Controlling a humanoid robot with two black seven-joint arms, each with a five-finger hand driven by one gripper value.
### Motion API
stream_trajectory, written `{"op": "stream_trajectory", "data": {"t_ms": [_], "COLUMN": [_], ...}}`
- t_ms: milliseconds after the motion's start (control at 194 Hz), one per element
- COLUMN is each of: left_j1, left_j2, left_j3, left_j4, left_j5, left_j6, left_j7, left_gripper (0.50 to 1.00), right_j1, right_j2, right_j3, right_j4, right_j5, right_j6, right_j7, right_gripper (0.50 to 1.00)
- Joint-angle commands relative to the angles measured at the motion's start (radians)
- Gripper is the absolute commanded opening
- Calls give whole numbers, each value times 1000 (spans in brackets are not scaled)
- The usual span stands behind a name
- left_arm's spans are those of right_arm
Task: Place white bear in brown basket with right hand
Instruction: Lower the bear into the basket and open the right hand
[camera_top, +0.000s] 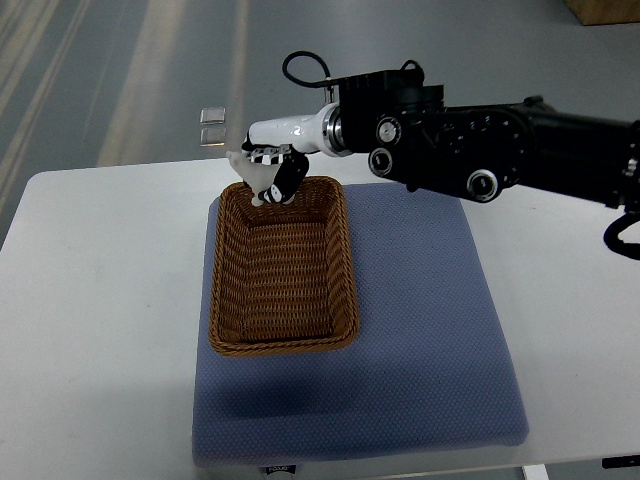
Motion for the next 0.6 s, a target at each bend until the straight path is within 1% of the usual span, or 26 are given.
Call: {"op": "stream_trajectory", "data": {"t_ms": [0, 108, 284, 439, 491, 594], "left_j1": [0, 0, 0, 0, 0, 0], "left_j2": [0, 0, 0, 0, 0, 0], "left_j3": [-1, 1, 1, 1, 1, 1], "left_j4": [1, 3, 0, 0, 1, 1], "left_j5": [-1, -1, 1, 1, -1, 1], "left_j6": [1, 1, 1, 1, 1, 1], "left_j7": [0, 0, 0, 0, 1, 0], "left_gripper": [1000, 1000, 1000, 1000, 1000, 1000], "right_j1": [-50, -96, -139, -159, -162, -181], "right_j2": [26, 26, 26, 26, 26, 26], "right_j3": [-3, -8, -6, -3, -3, -3], "right_j4": [-45, -60, -80, -80, -82, -80], "right_j5": [-9, -12, -12, -12, -11, -11], "right_j6": [-28, -48, -51, -52, -63, -86], "right_j7": [1, 3, 4, 18, 20, 26], "right_gripper": [500, 521, 525, 533, 537, 574]}}
